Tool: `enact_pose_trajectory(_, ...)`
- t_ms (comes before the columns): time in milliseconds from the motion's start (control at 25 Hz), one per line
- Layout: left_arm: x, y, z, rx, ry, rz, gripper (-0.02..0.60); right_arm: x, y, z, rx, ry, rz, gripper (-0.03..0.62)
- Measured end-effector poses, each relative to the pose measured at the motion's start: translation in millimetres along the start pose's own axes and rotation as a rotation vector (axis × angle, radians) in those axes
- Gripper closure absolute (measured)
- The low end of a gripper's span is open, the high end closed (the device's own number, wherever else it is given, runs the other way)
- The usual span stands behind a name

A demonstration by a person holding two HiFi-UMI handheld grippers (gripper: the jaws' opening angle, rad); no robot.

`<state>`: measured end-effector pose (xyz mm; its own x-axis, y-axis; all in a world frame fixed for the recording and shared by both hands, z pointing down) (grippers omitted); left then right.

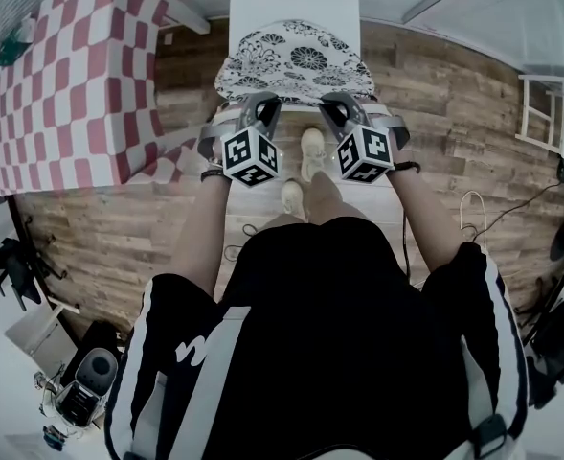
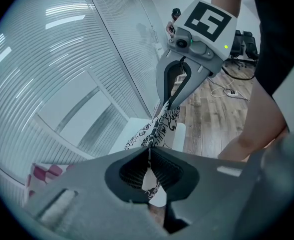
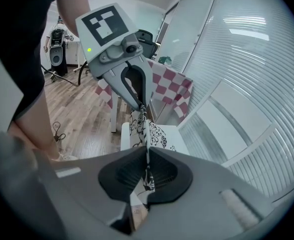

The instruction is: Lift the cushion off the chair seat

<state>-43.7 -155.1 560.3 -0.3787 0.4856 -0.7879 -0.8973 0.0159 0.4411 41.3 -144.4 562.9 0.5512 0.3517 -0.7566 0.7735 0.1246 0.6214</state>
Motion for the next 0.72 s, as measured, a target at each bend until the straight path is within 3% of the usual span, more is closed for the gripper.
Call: enact_pose_trajectory(720,23,4,46,-0.006,0.012,0.013,0.565,15,7,-51,-0.008,0.02,-0.013,0.586)
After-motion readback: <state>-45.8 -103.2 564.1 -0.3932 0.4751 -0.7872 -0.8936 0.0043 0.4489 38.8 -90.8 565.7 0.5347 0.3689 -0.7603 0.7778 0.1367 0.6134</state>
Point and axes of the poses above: the fingertips, and each gripper's own axes: x backward along the fingers, z to its right, y out of its underside, the point moved 2 cm from there along x, backward along the fingers, and after that the axes turned 11 degrees about -x, right-handed, at the moved point
